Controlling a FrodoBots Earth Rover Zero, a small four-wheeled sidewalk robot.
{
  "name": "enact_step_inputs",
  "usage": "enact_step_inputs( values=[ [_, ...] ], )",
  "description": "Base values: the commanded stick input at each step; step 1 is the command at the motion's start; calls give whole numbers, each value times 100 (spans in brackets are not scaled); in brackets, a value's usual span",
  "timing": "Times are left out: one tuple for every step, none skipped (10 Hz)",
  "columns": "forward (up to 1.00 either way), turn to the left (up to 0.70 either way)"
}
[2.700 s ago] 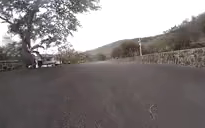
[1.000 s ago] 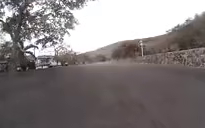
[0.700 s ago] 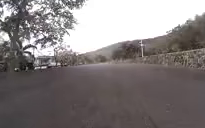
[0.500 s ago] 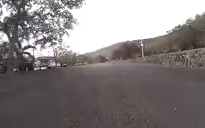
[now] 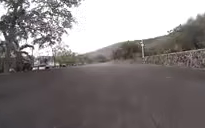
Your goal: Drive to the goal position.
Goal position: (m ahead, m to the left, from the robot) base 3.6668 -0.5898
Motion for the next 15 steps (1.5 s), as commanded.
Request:
enact_step_inputs(
  values=[
    [70,0],
    [70,0],
    [70,0],
    [70,0],
    [70,0],
    [70,0],
    [70,0],
    [70,0],
    [70,0],
    [70,0],
    [70,0],
    [70,0],
    [70,0],
    [70,0],
    [70,0]
  ],
)
